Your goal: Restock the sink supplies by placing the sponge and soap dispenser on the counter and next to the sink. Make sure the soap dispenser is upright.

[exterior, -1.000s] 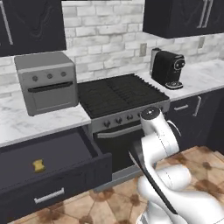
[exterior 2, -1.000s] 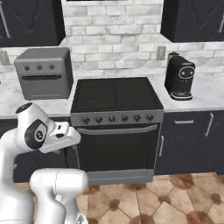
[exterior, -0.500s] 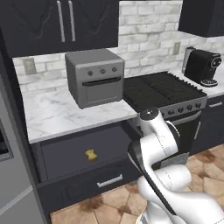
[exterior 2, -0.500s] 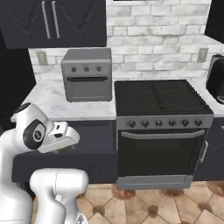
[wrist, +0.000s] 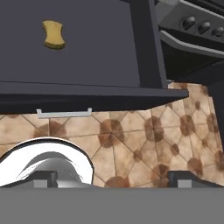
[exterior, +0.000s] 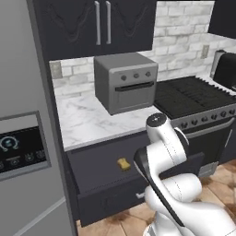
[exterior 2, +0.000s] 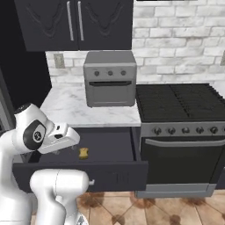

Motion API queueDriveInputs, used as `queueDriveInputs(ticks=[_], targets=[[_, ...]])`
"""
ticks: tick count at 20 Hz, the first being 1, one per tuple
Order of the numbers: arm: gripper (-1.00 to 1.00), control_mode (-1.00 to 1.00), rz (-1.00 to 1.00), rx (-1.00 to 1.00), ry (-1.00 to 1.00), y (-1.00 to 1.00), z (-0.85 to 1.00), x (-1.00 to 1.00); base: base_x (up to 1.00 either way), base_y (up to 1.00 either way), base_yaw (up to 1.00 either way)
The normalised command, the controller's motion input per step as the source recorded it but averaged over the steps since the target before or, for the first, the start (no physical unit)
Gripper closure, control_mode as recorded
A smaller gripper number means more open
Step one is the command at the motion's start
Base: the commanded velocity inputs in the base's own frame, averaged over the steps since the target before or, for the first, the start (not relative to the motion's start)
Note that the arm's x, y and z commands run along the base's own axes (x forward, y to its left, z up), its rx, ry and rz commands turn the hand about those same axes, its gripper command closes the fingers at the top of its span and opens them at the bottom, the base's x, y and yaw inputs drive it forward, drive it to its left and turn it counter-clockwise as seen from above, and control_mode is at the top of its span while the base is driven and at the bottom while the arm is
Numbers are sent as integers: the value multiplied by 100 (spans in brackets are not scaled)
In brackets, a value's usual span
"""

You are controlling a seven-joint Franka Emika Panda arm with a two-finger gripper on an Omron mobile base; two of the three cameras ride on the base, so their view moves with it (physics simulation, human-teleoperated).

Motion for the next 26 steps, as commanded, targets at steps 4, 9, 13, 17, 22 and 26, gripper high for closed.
queueDriveInputs(ticks=[4, 9, 13, 17, 22, 26], targets=[[-100, 100, 0, 0, 0, 0, 0, 0, 3, 39, 8], [-100, 100, 0, 0, 0, 0, 0, 0, -32, 8, 9], [-100, 100, 0, 0, 0, 0, 0, 0, -6, 3, 5], [-100, -100, 6, 0, 0, 0, -15, 28, 3, 0, 2], [-100, -100, 1, 7, 0, 0, -12, 92, 0, 0, 0], [-100, -100, 0, 7, 1, 20, -27, 86, 0, 0, 0]])
